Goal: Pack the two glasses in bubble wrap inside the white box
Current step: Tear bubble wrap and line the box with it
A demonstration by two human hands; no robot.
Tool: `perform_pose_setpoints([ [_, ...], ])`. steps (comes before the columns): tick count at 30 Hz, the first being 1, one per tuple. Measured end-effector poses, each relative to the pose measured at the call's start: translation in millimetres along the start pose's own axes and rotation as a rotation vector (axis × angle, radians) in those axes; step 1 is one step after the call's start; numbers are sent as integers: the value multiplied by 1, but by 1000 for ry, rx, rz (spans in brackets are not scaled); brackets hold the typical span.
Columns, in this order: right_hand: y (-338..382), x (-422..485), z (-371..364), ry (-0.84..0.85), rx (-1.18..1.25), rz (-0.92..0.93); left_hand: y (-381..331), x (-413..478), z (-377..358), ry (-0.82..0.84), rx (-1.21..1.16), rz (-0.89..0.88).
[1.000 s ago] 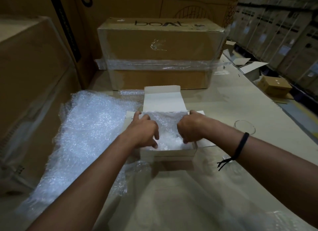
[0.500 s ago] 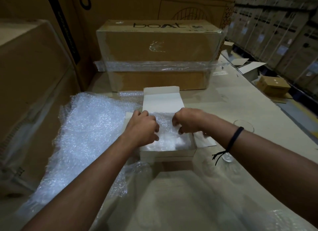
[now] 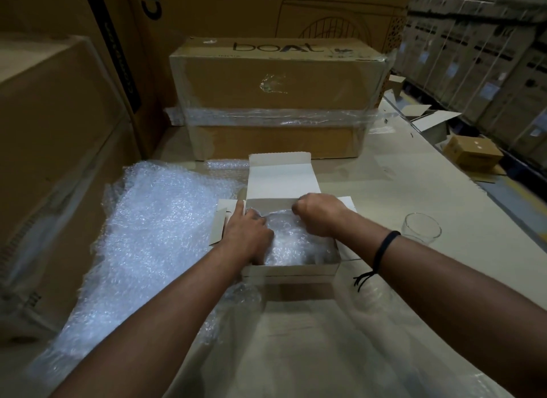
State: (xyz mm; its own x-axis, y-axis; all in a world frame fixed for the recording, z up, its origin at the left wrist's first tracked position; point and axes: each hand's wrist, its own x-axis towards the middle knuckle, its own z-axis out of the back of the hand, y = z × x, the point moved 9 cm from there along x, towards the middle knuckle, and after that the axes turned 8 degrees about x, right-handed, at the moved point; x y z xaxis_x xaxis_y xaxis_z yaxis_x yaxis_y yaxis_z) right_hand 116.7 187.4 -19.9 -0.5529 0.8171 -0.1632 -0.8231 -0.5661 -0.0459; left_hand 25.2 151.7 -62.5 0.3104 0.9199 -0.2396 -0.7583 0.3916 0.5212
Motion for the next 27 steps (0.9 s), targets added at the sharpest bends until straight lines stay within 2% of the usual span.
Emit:
perform_pose_setpoints([
  [2, 3, 0, 1, -27, -21, 19, -1, 1, -1, 5, 2, -10],
  [6, 10, 0, -37, 160, -77, 26, -2, 2, -4, 16, 18, -9],
  [9, 8, 3, -42, 220, -94, 17, -1, -1, -1, 3, -7, -5],
  [14, 15, -3, -5, 29, -227, 108, -2, -1, -1, -13, -34, -20],
  [16, 15, -6, -16, 66, -208, 99, -2, -1, -1, -3, -53, -43],
  [18, 12, -7, -37, 132, -204, 72, 0, -2, 2, 9, -126, -81],
  [20, 11, -5, -52, 156, -225, 62, 6, -7, 6, 3, -322, -95],
  [22, 11, -3, -57, 173, -238, 52, 20, -10, 13, -53, -536, -57],
  [23, 11, -2, -57, 184, -237, 50, 26, -13, 17, -87, -561, -36],
  [27, 9, -6, -33, 158, -176, 70, 29, -15, 22, -122, -207, -20],
])
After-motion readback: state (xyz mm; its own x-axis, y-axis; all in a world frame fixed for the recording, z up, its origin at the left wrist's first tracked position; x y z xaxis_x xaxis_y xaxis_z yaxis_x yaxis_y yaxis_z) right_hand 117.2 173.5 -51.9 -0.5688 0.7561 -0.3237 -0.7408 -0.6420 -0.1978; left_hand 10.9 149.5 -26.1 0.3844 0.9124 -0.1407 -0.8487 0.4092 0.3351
